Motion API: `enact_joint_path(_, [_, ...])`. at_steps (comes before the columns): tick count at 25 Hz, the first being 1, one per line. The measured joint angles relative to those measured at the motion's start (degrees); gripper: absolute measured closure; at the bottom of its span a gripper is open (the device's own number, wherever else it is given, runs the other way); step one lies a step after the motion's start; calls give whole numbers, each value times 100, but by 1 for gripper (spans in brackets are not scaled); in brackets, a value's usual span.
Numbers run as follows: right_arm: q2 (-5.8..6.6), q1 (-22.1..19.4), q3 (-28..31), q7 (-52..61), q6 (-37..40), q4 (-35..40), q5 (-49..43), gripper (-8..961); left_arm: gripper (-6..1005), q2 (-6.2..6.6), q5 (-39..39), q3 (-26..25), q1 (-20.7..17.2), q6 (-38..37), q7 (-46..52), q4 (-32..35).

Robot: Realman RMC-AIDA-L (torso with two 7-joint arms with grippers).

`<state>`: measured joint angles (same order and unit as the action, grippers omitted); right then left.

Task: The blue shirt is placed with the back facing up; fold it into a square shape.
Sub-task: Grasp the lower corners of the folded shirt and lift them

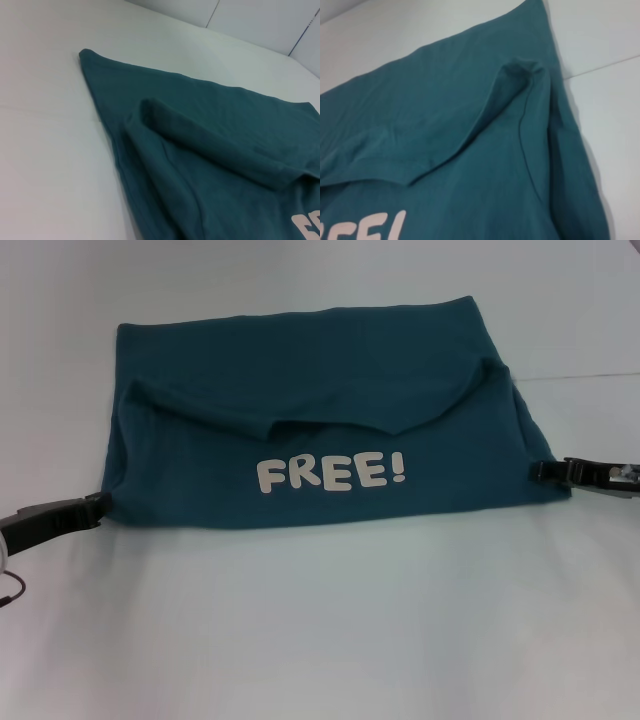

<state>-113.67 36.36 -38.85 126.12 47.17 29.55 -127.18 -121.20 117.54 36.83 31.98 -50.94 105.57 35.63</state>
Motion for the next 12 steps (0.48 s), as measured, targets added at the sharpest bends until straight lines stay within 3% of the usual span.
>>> enact_joint_path(8, [-14,59,-129,-2,-185,-162,0,433,967,-5,6,0,1,6,-2,-4])
enact_joint_path(12, [-26,69,-141,1,-110,-162,1,455,966,-7,6,0,1,6,-2,-4])
